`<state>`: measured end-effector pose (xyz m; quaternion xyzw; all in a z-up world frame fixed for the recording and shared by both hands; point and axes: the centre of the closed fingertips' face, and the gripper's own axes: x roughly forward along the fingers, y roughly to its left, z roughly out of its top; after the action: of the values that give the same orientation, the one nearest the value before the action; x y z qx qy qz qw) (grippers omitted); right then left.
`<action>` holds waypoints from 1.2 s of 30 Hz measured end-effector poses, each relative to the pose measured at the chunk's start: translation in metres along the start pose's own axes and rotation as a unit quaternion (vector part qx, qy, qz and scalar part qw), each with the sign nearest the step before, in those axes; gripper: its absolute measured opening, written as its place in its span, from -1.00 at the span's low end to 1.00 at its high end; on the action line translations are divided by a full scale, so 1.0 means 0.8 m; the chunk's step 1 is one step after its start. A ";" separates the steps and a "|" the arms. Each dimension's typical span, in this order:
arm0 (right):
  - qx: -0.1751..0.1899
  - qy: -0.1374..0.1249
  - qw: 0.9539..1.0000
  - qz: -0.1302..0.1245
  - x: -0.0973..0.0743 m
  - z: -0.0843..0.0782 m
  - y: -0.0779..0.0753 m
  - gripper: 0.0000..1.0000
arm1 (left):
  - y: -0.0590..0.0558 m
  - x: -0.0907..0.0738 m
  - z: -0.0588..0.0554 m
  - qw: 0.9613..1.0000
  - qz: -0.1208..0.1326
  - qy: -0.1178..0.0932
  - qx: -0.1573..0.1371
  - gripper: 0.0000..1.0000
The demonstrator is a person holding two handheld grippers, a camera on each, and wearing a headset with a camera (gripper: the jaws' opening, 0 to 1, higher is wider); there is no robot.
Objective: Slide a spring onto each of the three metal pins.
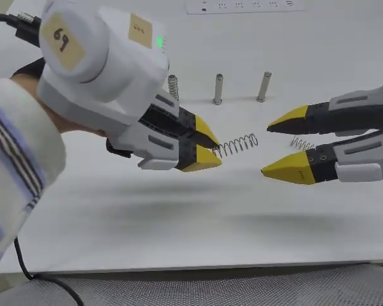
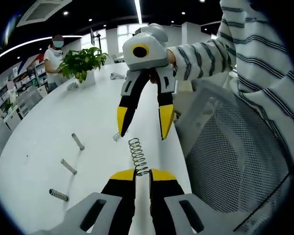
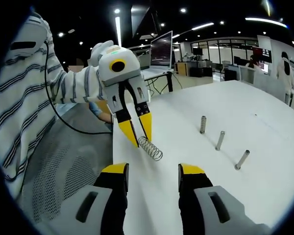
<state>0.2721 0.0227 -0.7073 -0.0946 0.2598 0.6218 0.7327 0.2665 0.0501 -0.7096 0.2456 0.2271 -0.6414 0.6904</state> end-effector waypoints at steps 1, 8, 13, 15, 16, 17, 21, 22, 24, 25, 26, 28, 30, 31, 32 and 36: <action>-0.001 0.000 1.000 0.005 0.001 0.000 0.002 -0.31 | -0.002 0.000 0.000 1.000 -0.003 0.002 0.002 -0.95; -0.003 -0.008 1.000 0.030 0.005 0.006 0.011 -0.59 | -0.010 -0.001 0.003 0.999 -0.037 -0.017 -0.006 -0.95; -0.006 -0.007 0.999 0.036 0.005 0.006 0.013 -0.66 | -0.014 -0.003 0.003 0.999 -0.046 -0.022 -0.009 -0.95; -0.007 -0.005 0.999 0.038 0.005 0.006 0.014 -0.71 | -0.015 -0.001 0.001 0.999 -0.049 -0.020 -0.009 -0.95; -0.008 -0.005 0.999 0.038 0.006 0.006 0.014 -0.74 | -0.015 -0.001 0.000 0.999 -0.050 -0.019 -0.009 -0.95; -0.009 -0.003 0.999 0.040 0.006 0.005 0.014 -0.75 | -0.016 -0.001 -0.001 0.998 -0.051 -0.020 -0.009 -0.95; -0.012 0.002 0.999 0.044 0.008 0.003 0.015 -0.80 | -0.014 0.001 -0.003 0.998 -0.052 -0.018 -0.011 -0.95; -0.014 0.005 0.999 0.045 0.009 0.002 0.015 -0.80 | -0.013 0.001 -0.004 0.998 -0.051 -0.018 -0.010 -0.95; -0.018 0.007 0.999 0.044 0.010 0.002 0.015 -0.80 | -0.015 0.002 -0.003 0.998 -0.051 -0.017 -0.011 -0.95; -0.018 0.008 0.999 0.045 0.010 0.002 0.016 -0.80 | -0.015 0.002 -0.004 0.998 -0.052 -0.017 -0.012 -0.95; -0.019 0.008 0.999 0.046 0.010 0.002 0.016 -0.80 | -0.015 0.002 -0.004 0.998 -0.053 -0.017 -0.013 -0.95; -0.022 0.011 0.999 0.047 0.010 0.000 0.016 -0.81 | -0.016 0.003 -0.005 0.998 -0.053 -0.018 -0.014 -0.95; -0.023 0.014 0.999 0.047 0.011 -0.001 0.017 -0.81 | -0.016 0.005 -0.006 0.998 -0.053 -0.018 -0.017 -0.95; -0.023 0.016 0.998 0.047 0.011 -0.001 0.018 -0.81 | -0.016 0.005 -0.007 0.998 -0.053 -0.018 -0.019 -0.95; -0.023 0.019 0.998 0.049 0.012 -0.002 0.018 -0.81 | -0.016 0.006 -0.008 0.998 -0.053 -0.018 -0.021 -0.95; -0.019 0.021 0.998 0.058 0.013 -0.002 0.022 -0.82 | -0.019 0.010 -0.012 0.998 -0.055 -0.018 -0.029 -0.95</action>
<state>0.2555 0.0344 -0.7106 -0.1065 0.2683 0.6658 0.6880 0.2517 0.0493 -0.7224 0.2015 0.2464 -0.6758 0.6648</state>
